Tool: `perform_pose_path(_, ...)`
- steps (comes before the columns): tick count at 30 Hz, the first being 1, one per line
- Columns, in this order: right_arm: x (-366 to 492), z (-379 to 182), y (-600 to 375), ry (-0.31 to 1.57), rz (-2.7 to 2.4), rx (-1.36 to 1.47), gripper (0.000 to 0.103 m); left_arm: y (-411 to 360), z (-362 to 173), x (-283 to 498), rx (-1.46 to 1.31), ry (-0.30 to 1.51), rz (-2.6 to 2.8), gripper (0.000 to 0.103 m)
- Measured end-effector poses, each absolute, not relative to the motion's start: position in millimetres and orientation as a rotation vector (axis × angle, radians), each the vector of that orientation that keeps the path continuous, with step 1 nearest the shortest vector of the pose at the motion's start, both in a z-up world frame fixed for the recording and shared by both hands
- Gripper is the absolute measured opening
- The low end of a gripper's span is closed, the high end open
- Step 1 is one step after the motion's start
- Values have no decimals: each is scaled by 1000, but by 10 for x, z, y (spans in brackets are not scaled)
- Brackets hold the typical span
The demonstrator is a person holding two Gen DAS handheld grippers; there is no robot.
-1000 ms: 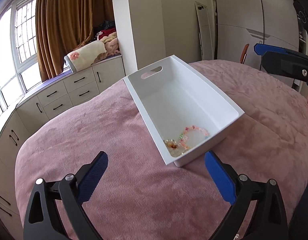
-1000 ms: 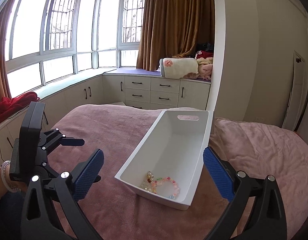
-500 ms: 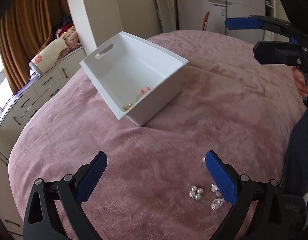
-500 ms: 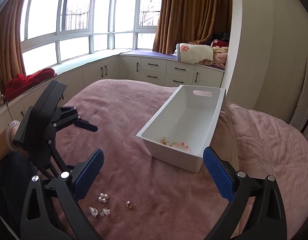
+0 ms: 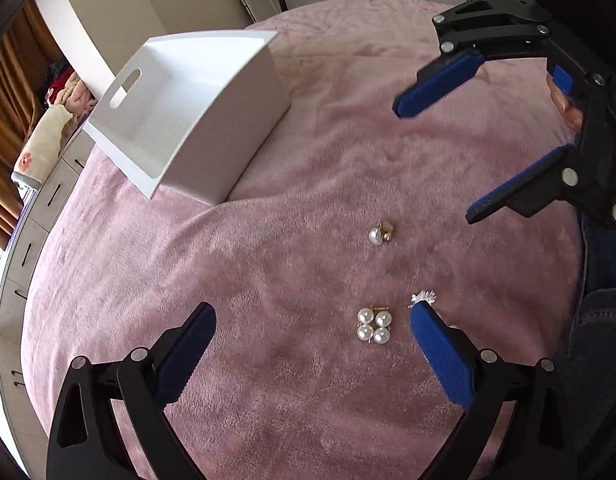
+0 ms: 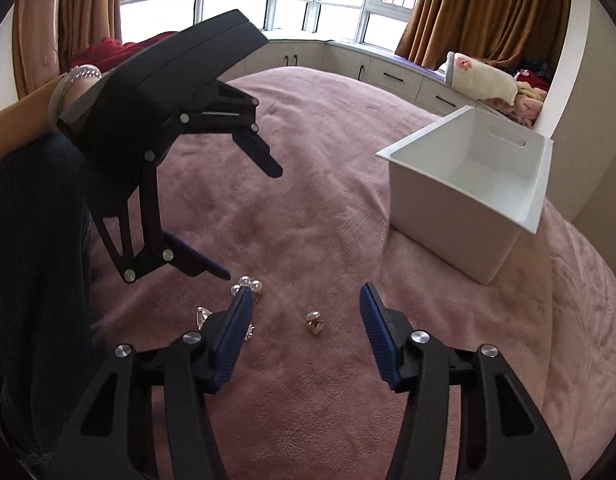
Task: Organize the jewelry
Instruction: 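Grasp the pearl cluster earring with the left tool while the right tool grasps the silver starburst earring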
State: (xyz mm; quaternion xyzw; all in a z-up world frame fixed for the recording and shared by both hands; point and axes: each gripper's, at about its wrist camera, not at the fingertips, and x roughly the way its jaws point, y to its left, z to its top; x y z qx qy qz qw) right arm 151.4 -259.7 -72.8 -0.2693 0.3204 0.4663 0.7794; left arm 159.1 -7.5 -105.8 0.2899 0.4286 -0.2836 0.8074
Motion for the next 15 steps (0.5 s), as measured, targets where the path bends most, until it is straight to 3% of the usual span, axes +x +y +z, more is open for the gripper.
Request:
perform_pose_path(3, 1494, -897, -2546, 719, 1080, -607, 39, -58, -1146, 1637, 629, 935, -629, 93)
perform_pose_path(5, 1469, -1032, -2492, 740, 1108, -655, 38, -36, -1208, 1700, 628, 966, -651, 76)
perform_pose_path(12, 1407, -1279, -2354, 785, 1196, -693, 38, -34, -1355, 1758, 613, 1002, -728, 73)
perform_pose_path(14, 1415, -1346, -2344, 809, 1213, -690, 32, -72, -1395, 1738, 626, 1008, -759, 69)
perform_pose_path(15, 1418, -1380, -2335, 823, 1224, -692, 23, -94, -1421, 1727, 632, 1015, -775, 67)
